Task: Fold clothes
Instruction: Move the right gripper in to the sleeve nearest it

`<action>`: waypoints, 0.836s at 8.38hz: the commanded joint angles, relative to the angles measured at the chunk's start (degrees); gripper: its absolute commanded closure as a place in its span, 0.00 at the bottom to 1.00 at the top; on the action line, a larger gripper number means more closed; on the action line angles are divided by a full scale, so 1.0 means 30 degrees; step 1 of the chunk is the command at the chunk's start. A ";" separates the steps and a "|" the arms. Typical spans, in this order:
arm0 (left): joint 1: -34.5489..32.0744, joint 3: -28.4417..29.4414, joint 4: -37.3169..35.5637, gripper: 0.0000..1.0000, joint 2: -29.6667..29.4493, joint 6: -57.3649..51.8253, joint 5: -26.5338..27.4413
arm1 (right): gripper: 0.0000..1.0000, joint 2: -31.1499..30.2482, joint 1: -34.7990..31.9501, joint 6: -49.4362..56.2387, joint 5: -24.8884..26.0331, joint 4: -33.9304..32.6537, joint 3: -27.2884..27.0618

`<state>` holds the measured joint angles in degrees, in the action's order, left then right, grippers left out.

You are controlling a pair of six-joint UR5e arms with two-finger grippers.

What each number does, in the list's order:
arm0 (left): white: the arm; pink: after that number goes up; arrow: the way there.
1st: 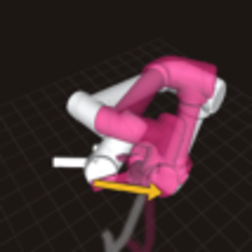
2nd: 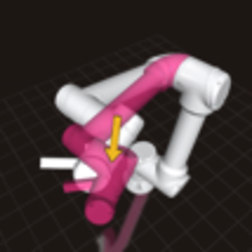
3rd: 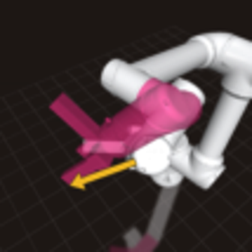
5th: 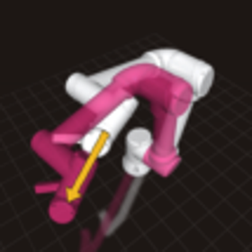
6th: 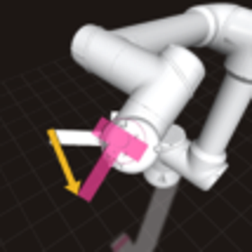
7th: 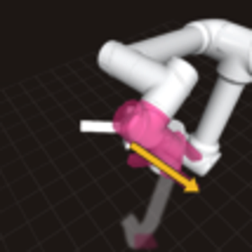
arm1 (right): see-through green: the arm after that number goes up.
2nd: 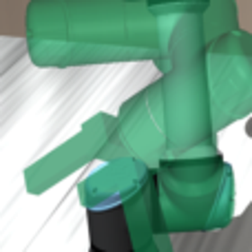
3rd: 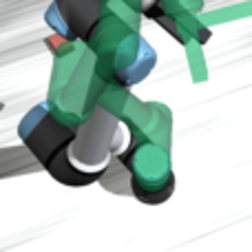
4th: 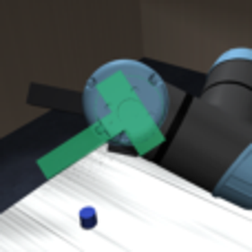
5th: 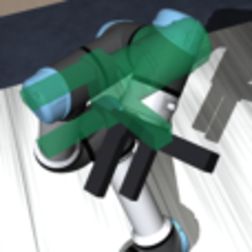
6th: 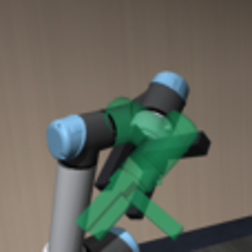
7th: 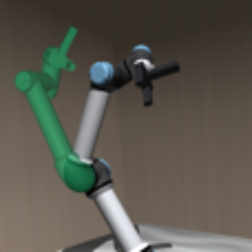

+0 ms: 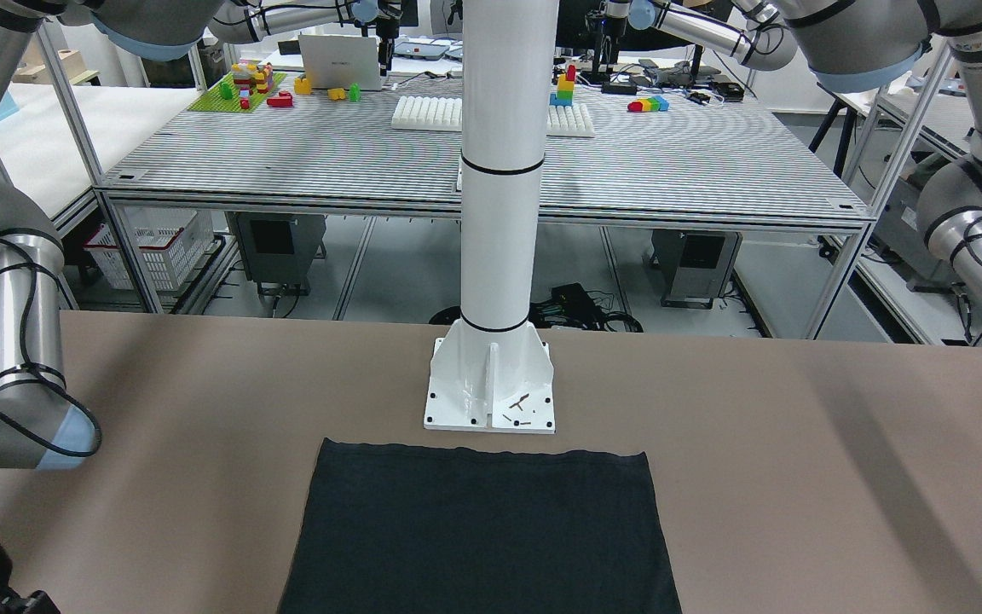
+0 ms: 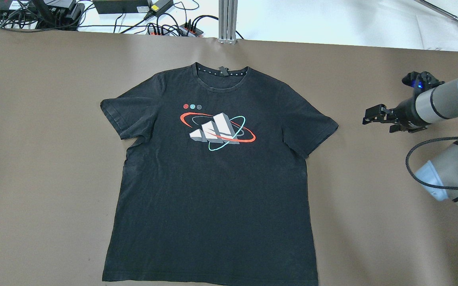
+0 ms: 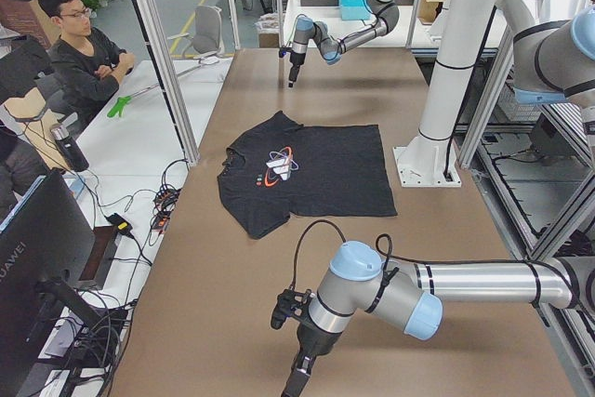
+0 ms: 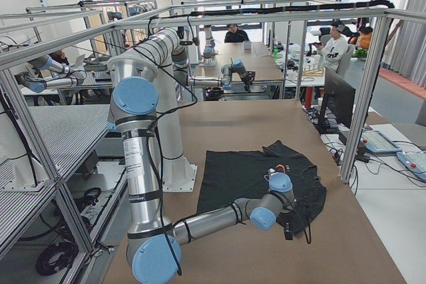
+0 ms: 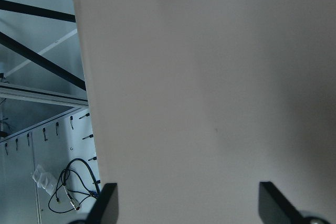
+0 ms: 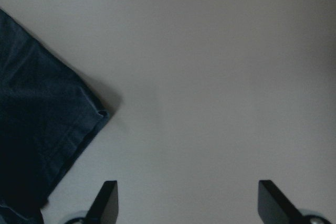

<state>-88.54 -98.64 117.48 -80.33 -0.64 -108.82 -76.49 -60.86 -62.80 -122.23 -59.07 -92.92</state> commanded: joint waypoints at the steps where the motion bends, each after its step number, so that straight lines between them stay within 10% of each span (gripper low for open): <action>1: 0.0010 0.0039 -0.0048 0.06 -0.0264 0.0037 -0.0056 | 0.12 0.2168 0.1621 -0.3809 0.4078 0.0497 0.1723; 4: -0.0048 -0.0165 -0.0049 0.06 -0.0296 0.0038 -0.0026 | 0.21 0.4253 0.1889 -0.4994 0.6230 0.4098 0.6704; 7: -0.0019 -0.0254 -0.0077 0.06 -0.0265 0.0271 0.0091 | 0.22 0.3938 0.2504 -0.4759 0.5971 0.4135 0.6133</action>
<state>-88.60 -99.35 117.32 -81.19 -0.32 -108.80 -64.09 -54.21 -77.31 -103.84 -47.13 -73.72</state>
